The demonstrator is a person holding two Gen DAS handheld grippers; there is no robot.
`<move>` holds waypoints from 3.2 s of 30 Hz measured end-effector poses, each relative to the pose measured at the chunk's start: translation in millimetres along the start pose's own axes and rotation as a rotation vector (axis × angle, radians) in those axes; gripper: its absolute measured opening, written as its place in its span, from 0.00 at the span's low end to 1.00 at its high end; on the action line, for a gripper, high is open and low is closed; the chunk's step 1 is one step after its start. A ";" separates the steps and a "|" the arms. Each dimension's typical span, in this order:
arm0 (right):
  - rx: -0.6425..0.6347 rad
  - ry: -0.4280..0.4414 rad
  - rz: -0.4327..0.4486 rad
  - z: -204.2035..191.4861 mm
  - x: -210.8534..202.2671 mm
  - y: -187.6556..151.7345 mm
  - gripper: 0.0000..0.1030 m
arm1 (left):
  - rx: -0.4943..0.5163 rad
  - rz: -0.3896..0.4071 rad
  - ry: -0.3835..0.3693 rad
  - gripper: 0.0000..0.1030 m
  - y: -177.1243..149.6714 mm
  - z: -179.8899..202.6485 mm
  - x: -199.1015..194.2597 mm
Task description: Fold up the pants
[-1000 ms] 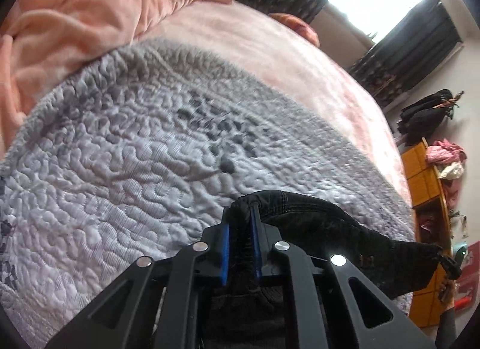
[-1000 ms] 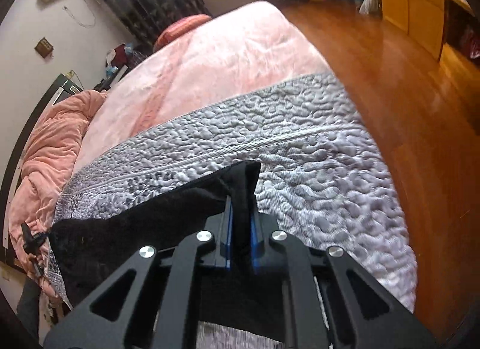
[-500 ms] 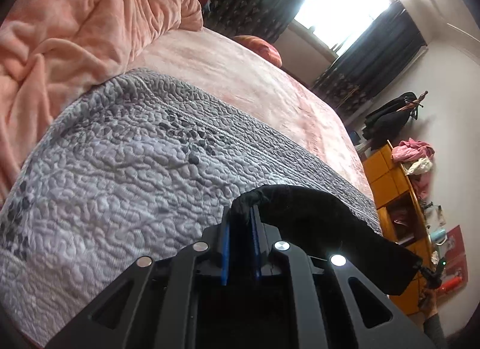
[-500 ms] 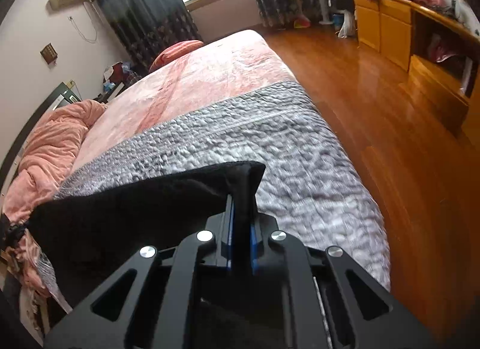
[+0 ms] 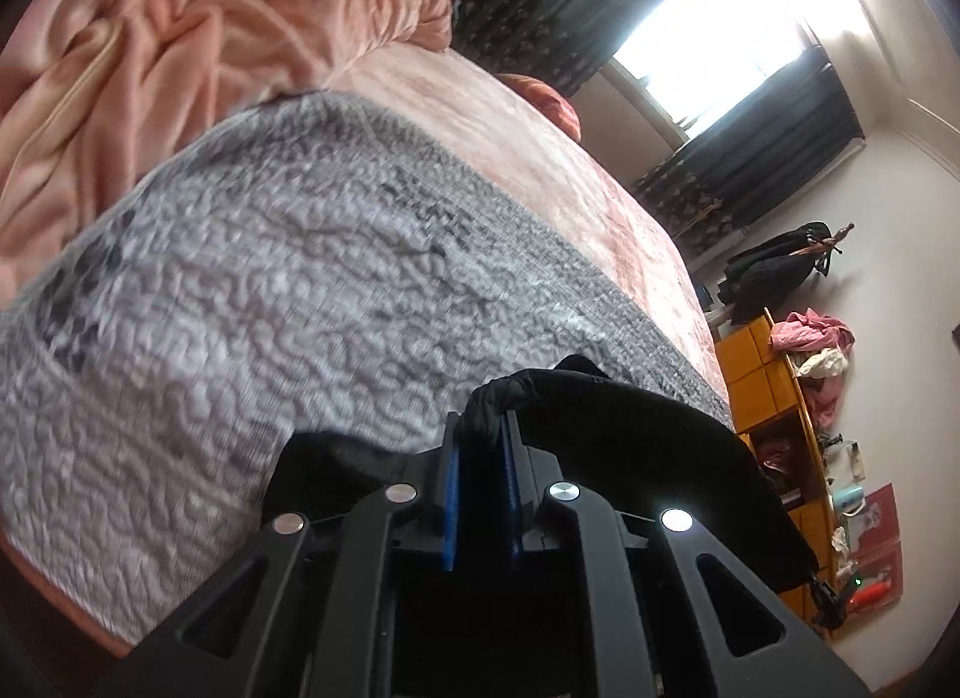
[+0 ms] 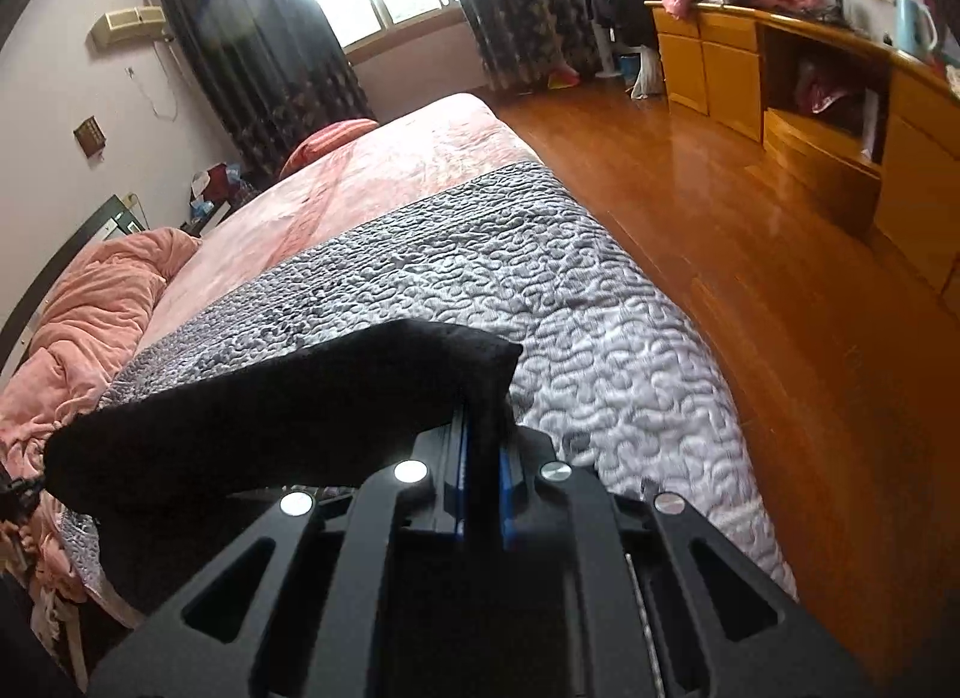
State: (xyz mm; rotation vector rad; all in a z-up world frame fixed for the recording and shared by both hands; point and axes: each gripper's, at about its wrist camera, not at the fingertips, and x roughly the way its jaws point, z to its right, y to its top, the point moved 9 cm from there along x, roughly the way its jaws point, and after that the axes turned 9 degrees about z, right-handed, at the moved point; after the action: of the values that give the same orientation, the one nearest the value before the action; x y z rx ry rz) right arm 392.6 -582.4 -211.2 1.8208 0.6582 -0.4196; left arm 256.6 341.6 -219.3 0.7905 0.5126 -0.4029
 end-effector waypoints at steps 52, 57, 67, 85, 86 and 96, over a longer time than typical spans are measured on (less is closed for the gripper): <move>0.907 0.054 -0.061 60.7 -49.7 -214.8 0.59 | -0.060 -0.161 0.380 0.20 -144.2 -108.8 25.2; 0.932 -0.005 -0.070 69.2 -29.6 -218.6 0.57 | -0.069 -0.139 0.389 0.20 -145.5 -111.2 19.8; 0.899 -0.046 -0.065 67.1 -30.9 -229.6 0.08 | -0.062 -0.109 0.458 0.19 -138.6 -114.8 19.4; 1.020 -0.044 0.017 96.3 -57.0 -227.1 0.47 | 0.042 0.067 0.405 0.86 -117.5 -77.9 -26.0; 1.025 -0.034 0.018 97.5 -57.4 -228.5 0.51 | 0.053 0.060 0.398 0.86 -119.4 -74.2 -25.3; 1.058 0.056 0.010 94.6 -35.0 -235.2 0.58 | 0.028 -0.011 0.423 0.87 -144.8 -75.8 2.4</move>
State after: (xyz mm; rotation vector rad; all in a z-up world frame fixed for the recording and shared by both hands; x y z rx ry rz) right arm 222.1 -622.1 -397.9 2.8322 0.4835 -0.8081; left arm 161.6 305.7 -347.4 0.9044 0.9074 -0.2518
